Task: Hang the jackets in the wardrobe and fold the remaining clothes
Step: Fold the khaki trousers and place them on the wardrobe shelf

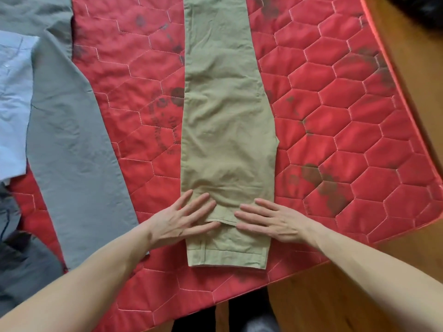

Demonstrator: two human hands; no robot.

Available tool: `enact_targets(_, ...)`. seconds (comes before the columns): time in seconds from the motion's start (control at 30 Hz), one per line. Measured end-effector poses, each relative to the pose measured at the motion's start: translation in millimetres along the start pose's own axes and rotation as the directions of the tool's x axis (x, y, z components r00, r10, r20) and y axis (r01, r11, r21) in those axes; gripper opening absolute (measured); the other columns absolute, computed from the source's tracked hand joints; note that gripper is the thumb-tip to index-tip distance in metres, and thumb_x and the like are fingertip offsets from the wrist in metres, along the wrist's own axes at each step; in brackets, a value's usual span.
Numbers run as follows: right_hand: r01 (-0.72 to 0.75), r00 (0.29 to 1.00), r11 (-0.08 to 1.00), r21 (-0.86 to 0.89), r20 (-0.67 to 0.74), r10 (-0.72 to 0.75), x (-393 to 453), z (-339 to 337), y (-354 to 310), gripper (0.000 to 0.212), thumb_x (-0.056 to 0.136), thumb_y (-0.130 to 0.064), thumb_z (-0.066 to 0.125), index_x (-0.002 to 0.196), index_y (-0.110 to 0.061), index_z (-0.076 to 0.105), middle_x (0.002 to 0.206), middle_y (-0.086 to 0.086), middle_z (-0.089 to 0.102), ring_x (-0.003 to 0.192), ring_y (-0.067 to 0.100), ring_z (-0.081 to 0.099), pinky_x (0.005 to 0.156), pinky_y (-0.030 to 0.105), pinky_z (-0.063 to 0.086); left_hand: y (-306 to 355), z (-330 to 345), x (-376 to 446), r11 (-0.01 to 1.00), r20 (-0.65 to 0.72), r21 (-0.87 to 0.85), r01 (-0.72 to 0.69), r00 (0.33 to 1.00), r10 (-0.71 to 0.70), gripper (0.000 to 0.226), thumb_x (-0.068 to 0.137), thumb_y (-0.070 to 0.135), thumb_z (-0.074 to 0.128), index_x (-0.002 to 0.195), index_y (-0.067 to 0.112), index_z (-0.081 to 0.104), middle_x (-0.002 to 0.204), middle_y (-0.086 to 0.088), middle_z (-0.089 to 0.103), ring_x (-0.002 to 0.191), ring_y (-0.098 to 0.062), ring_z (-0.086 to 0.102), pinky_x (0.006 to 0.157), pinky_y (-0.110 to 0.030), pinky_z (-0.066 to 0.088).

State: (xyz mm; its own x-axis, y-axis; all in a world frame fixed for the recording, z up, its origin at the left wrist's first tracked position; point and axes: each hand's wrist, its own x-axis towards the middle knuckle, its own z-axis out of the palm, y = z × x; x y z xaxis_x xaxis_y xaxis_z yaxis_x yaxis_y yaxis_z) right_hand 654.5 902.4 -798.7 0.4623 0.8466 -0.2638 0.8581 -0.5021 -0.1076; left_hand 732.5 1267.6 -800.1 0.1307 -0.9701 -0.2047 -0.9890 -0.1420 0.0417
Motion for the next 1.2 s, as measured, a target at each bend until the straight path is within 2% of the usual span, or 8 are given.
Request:
enact_targets(0.17,-0.161,0.979,0.985,0.067,-0.114,0.167,5,0,-21,0.066,0.103,-0.008,0.036,0.165,-0.025,0.021,0.171,0.002,0.020,0.157,0.021,0.020,0.124,0.045,0.022,18,-15,10,0.966,0.096,-0.172,0.192,0.979,-0.177,0.082,0.092,0.019,0.048,0.166,0.025,0.012,0.167,-0.022,0.024,0.153,-0.046,0.022,0.116,-0.067,0.032)
enact_targets(0.3,-0.179,0.974,0.963,0.200,-0.099,0.202,1,-16,-22,0.059,0.104,-0.013,0.031,0.162,-0.026,0.030,0.168,0.000,0.031,0.156,0.021,0.027,0.125,0.047,0.023,11,-24,2,0.901,0.201,-0.378,0.213,0.969,-0.145,0.064,0.107,0.035,0.014,0.165,0.015,-0.001,0.173,-0.009,0.005,0.159,-0.036,0.000,0.124,-0.062,0.019)
enact_targets(0.4,-0.258,0.933,0.870,0.420,-0.124,0.337,-2,-25,-29,0.057,0.103,-0.015,0.040,0.158,-0.025,0.039,0.163,-0.006,0.041,0.153,0.014,0.034,0.126,0.046,0.020,1,-31,1,0.835,0.243,-0.527,0.160,0.970,-0.033,0.089,0.096,0.071,-0.001,0.164,0.014,-0.006,0.173,0.000,-0.010,0.158,-0.025,-0.015,0.128,-0.049,-0.005)
enact_targets(0.57,-0.272,0.626,0.409,0.871,-0.163,0.763,5,-34,-38,0.037,0.102,-0.030,0.062,0.139,-0.025,0.062,0.134,-0.022,0.065,0.122,0.005,0.064,0.106,0.035,0.050,-6,-62,14,0.468,0.147,-0.845,0.260,0.953,-0.264,0.061,0.107,0.048,0.010,0.159,0.029,0.036,0.163,0.011,0.034,0.151,0.000,0.025,0.121,-0.014,0.017)
enact_targets(0.67,-0.321,0.380,0.187,0.928,-0.054,0.923,26,-43,-29,0.033,0.100,-0.042,0.057,0.132,-0.037,0.061,0.118,-0.031,0.069,0.104,0.008,0.073,0.086,0.030,0.057,-11,-66,25,0.298,0.204,-0.854,0.426,0.802,-0.561,0.027,0.108,0.043,0.032,0.117,0.038,0.057,0.108,0.010,0.071,0.103,-0.016,0.066,0.087,-0.021,0.046)
enact_targets(0.87,-0.467,0.058,0.081,0.880,-0.061,0.996,70,-46,9,0.042,0.100,-0.053,0.038,0.119,-0.022,0.058,0.066,0.009,0.066,0.062,0.040,0.063,0.058,0.044,0.047,-20,-57,52,-0.033,0.179,-0.915,0.403,0.329,-0.927,0.009,0.106,0.016,0.051,0.103,0.018,0.043,0.062,0.016,0.057,0.052,-0.015,0.049,0.055,-0.036,0.039)
enact_targets(1.03,-0.673,-0.019,-0.081,0.735,0.092,0.996,88,-43,36,0.037,0.107,-0.044,0.040,0.102,-0.013,0.059,0.081,0.028,0.069,0.080,0.051,0.065,0.065,0.047,0.041,-31,-43,74,-0.149,0.285,-0.829,0.538,0.180,-0.941,0.013,0.107,0.028,0.046,0.095,0.026,0.039,0.070,-0.011,0.064,0.075,-0.048,0.062,0.063,-0.048,0.041)
enact_targets(1.2,-0.734,-0.197,-0.294,0.612,0.223,0.955,92,-52,36,0.037,0.107,-0.045,0.043,0.102,-0.013,0.061,0.094,0.026,0.072,0.091,0.048,0.066,0.071,0.046,0.042,-53,-54,92,-0.206,0.337,-0.684,0.700,0.053,-0.940,0.027,0.101,0.046,0.055,0.094,0.021,0.051,0.082,-0.012,0.068,0.088,-0.042,0.065,0.069,-0.041,0.040)
